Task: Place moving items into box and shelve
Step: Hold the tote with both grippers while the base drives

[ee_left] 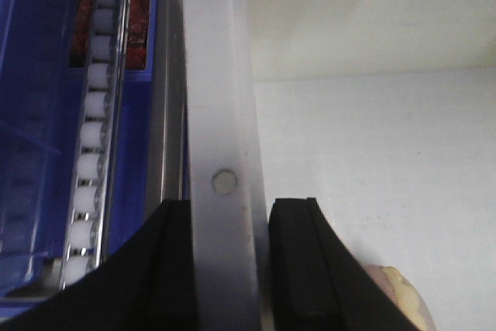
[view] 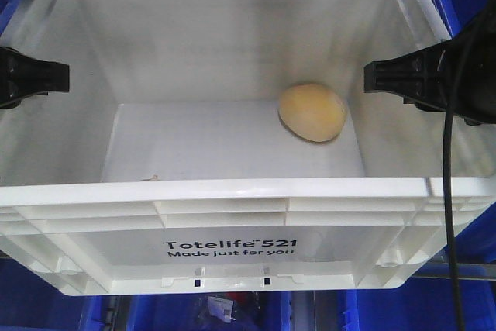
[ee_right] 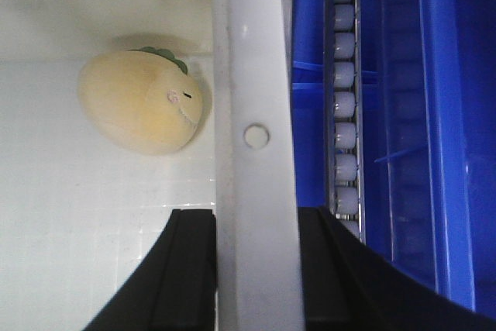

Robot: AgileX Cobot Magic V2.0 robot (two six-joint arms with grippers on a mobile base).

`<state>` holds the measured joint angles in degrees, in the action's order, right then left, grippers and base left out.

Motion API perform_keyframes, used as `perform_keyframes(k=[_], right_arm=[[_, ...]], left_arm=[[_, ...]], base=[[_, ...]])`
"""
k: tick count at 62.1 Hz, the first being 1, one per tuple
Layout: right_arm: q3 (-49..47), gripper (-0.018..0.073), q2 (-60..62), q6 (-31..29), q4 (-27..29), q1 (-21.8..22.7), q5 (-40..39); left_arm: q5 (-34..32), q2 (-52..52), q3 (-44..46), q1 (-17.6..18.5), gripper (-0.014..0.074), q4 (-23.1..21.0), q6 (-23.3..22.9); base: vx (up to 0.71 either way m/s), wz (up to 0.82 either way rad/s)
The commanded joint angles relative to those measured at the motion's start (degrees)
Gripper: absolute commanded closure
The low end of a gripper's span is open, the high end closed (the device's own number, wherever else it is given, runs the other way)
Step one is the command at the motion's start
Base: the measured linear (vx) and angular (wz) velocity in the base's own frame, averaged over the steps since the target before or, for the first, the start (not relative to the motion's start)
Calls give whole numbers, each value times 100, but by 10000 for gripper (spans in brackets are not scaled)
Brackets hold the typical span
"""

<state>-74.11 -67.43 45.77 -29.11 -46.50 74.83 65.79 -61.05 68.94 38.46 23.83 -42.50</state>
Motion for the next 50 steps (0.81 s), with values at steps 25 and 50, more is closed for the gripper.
perform_keyframes(k=[25, 50], right_arm=[[-241, 559, 162, -56, -369, -49, -163], [-241, 559, 162, -56, -369, -49, -163]], left_arm=[[-802, 120, 195, 80, 503, 162, 11], [-802, 120, 195, 80, 503, 162, 11]], base=[[10, -9], [2, -3]])
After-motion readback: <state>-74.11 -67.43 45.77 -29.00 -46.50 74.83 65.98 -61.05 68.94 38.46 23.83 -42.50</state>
